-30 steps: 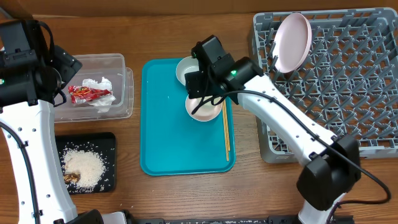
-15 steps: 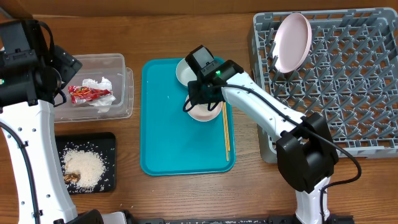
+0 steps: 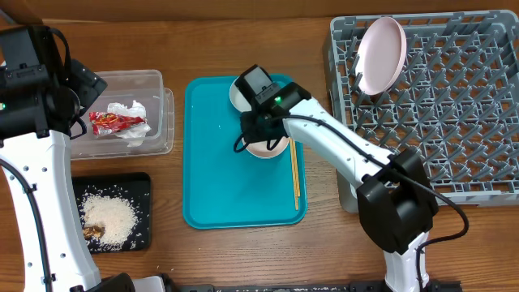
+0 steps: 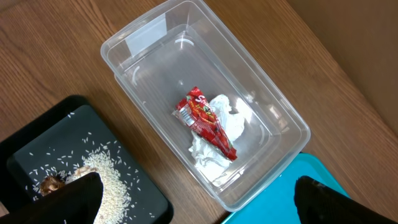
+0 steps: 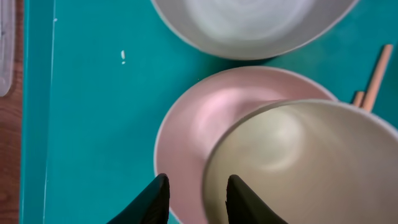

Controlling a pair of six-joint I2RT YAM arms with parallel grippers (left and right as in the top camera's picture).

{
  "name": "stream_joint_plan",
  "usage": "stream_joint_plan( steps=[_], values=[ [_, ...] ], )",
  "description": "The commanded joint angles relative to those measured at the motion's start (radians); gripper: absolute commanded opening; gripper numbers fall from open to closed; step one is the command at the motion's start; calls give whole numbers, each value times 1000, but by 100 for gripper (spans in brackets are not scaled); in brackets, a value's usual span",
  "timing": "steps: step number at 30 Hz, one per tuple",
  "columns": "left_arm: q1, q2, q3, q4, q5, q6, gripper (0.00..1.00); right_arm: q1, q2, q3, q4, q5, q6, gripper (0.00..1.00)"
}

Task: Sort waste into correct bins and load items into the dishwasher
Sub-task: 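Move the right gripper to the white bowl on the pink plate and grasp it, then lift the white bowl with the right gripper toward the dish rack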

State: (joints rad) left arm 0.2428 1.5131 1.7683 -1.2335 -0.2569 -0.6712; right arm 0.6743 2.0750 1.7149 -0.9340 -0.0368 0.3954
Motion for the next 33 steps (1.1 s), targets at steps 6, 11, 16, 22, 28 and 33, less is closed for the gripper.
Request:
stream_joint_plan(
  steps=[6,11,16,22,28,33],
  values=[
    [-1,3,8,3,4,9,100,6,15,5,5,10,29,22],
    [-1,3,8,3,4,9,100,6,15,5,1,10,33,11],
    [-1,3,8,3,4,9,100,6,15,11,1,-18,51,7],
    [-1,3,8,3,4,9,100,-7,12,91,-63,-43,50,4],
    [-1,3,8,3,4,9,100,-50,8,306,-245,-40,42,4],
    [-1,3,8,3,4,9,100,-118,-11,511,-425,23,19,4]
  ],
)
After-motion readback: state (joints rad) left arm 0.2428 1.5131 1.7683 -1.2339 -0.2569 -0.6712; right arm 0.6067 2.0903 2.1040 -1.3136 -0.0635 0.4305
